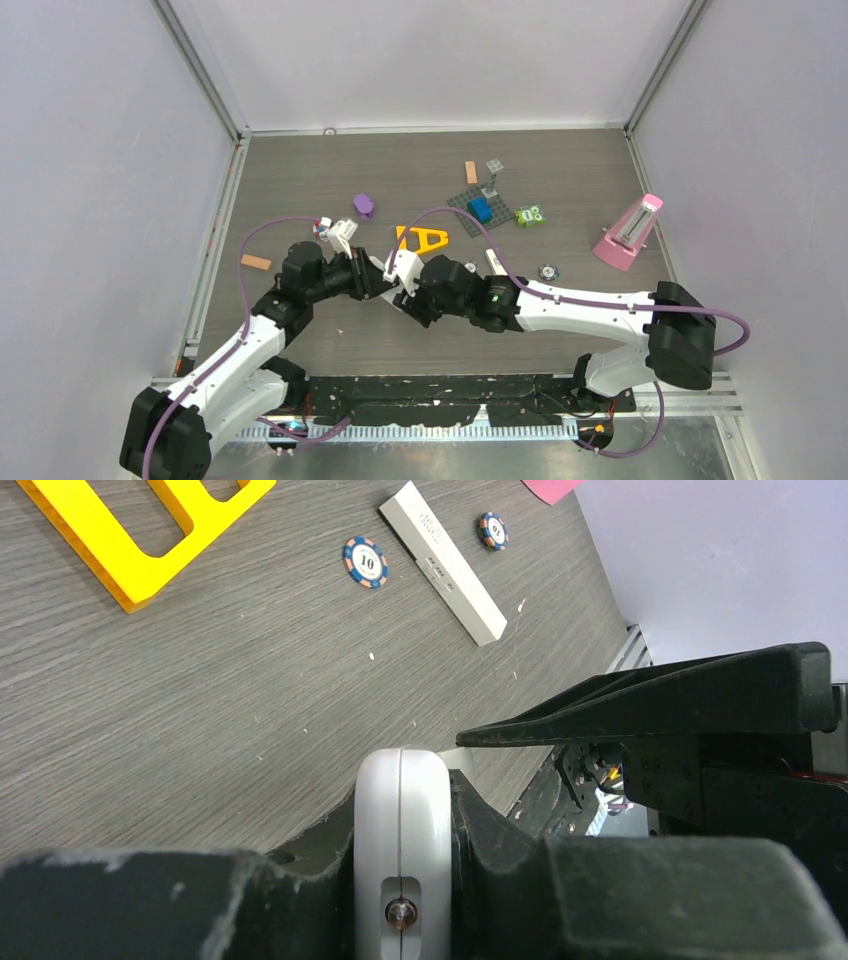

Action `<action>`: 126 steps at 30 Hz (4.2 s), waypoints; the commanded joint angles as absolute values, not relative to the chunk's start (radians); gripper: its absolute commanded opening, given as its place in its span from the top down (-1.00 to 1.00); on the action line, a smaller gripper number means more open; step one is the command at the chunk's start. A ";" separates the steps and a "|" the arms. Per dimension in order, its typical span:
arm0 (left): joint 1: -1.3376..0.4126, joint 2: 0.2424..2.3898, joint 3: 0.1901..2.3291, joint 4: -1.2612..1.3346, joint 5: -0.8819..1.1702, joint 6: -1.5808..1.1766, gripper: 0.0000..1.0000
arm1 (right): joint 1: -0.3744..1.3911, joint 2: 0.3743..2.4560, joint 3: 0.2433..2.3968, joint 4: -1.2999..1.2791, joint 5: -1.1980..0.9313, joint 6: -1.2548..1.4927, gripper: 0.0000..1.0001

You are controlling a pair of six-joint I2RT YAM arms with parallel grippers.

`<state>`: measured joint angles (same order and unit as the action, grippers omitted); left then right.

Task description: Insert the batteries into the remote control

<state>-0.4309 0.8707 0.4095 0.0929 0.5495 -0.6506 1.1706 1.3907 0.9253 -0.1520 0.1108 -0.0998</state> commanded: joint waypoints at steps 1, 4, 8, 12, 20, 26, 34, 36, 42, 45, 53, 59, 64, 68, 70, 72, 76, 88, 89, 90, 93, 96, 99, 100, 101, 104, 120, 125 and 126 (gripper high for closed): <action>-0.436 0.855 0.464 0.131 0.557 -0.650 1.00 | 1.177 1.397 0.959 -0.133 0.114 -0.102 0.27; -0.436 0.852 0.462 0.129 0.553 -0.651 1.00 | 1.175 1.393 0.953 -0.134 0.116 -0.098 0.27; -0.436 0.849 0.460 0.130 0.551 -0.652 1.00 | 1.176 1.388 0.947 -0.134 0.118 -0.097 0.28; -0.436 0.847 0.459 0.130 0.537 -0.656 1.00 | 1.177 1.392 0.948 -0.136 0.114 -0.098 0.28; -0.436 0.833 0.453 0.123 0.487 -0.670 1.00 | 1.176 1.392 0.946 -0.141 0.120 -0.098 0.29; -0.436 0.837 0.451 0.124 0.495 -0.672 1.00 | 1.175 1.392 0.948 -0.138 0.128 -0.100 0.29; -0.436 0.846 0.454 0.124 0.539 -0.655 1.00 | 1.176 1.398 0.950 -0.138 0.137 -0.100 0.29; -0.436 0.846 0.454 0.118 0.550 -0.646 1.00 | 1.176 1.400 0.948 -0.136 0.139 -0.098 0.29; -0.436 0.842 0.456 0.106 0.573 -0.629 1.00 | 1.176 1.403 0.948 -0.137 0.138 -0.097 0.30; -0.436 0.844 0.455 0.113 0.589 -0.629 1.00 | 1.177 1.408 0.949 -0.138 0.138 -0.097 0.30; -0.436 0.863 0.455 0.157 0.629 -0.681 1.00 | 1.176 1.427 0.975 -0.135 0.139 -0.095 0.30; -0.436 0.870 0.458 0.183 0.664 -0.778 1.00 | 1.177 1.439 0.985 -0.130 0.164 -0.073 0.29; -0.436 0.881 0.446 0.250 0.711 -0.881 1.00 | 1.174 1.437 0.999 -0.141 0.166 -0.055 0.28; -0.436 0.883 0.425 0.329 0.731 -0.938 1.00 | 1.167 1.440 1.019 -0.172 0.150 -0.046 0.27; -0.436 0.886 0.413 0.359 0.736 -0.954 1.00 | 1.163 1.449 1.037 -0.196 0.133 -0.042 0.25; -0.436 0.888 0.403 0.378 0.740 -0.959 1.00 | 1.157 1.460 1.060 -0.226 0.110 -0.039 0.24; -0.436 0.887 0.388 0.402 0.744 -0.975 1.00 | 1.149 1.489 1.102 -0.282 0.076 -0.032 0.21; -0.435 0.890 0.343 0.522 0.734 -1.105 1.00 | 1.136 1.579 1.232 -0.462 0.046 -0.021 0.03; -0.436 0.894 0.339 0.535 0.736 -1.114 1.00 | 1.135 1.586 1.245 -0.478 0.044 -0.021 0.00; -0.434 0.897 0.335 0.550 0.739 -1.126 1.00 | 1.135 1.591 1.251 -0.486 0.044 -0.020 -0.02; -0.434 0.903 0.324 0.580 0.739 -1.151 1.00 | 1.133 1.611 1.279 -0.528 0.056 -0.021 -0.10; -0.432 0.905 0.319 0.581 0.731 -1.162 1.00 | 1.132 1.630 1.306 -0.560 0.072 -0.019 -0.16; -0.424 0.906 0.314 0.580 0.725 -1.174 1.00 | 1.131 1.639 1.317 -0.586 0.094 -0.016 -0.19; -0.421 0.908 0.312 0.579 0.722 -1.178 1.00 | 1.131 1.639 1.319 -0.587 0.096 -0.015 -0.20; -0.417 0.907 0.310 0.579 0.721 -1.183 1.00 | 1.130 1.639 1.320 -0.589 0.099 -0.013 -0.21; -0.406 0.908 0.301 0.582 0.716 -1.198 1.00 | 1.130 1.639 1.329 -0.594 0.106 -0.011 -0.26; -0.377 0.954 0.285 0.613 0.725 -1.226 1.00 | 1.129 1.623 1.359 -0.610 0.163 -0.003 -0.60; -0.370 0.958 0.284 0.621 0.724 -1.232 1.00 | 1.120 1.589 1.351 -0.597 0.143 0.011 -0.74; -0.368 0.958 0.284 0.623 0.724 -1.234 1.00 | 1.116 1.584 1.349 -0.593 0.138 0.023 -0.78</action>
<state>-0.3790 0.9577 0.2779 0.5362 0.7010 -1.2232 1.1275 1.6527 1.3167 -0.6346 0.1375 -0.0147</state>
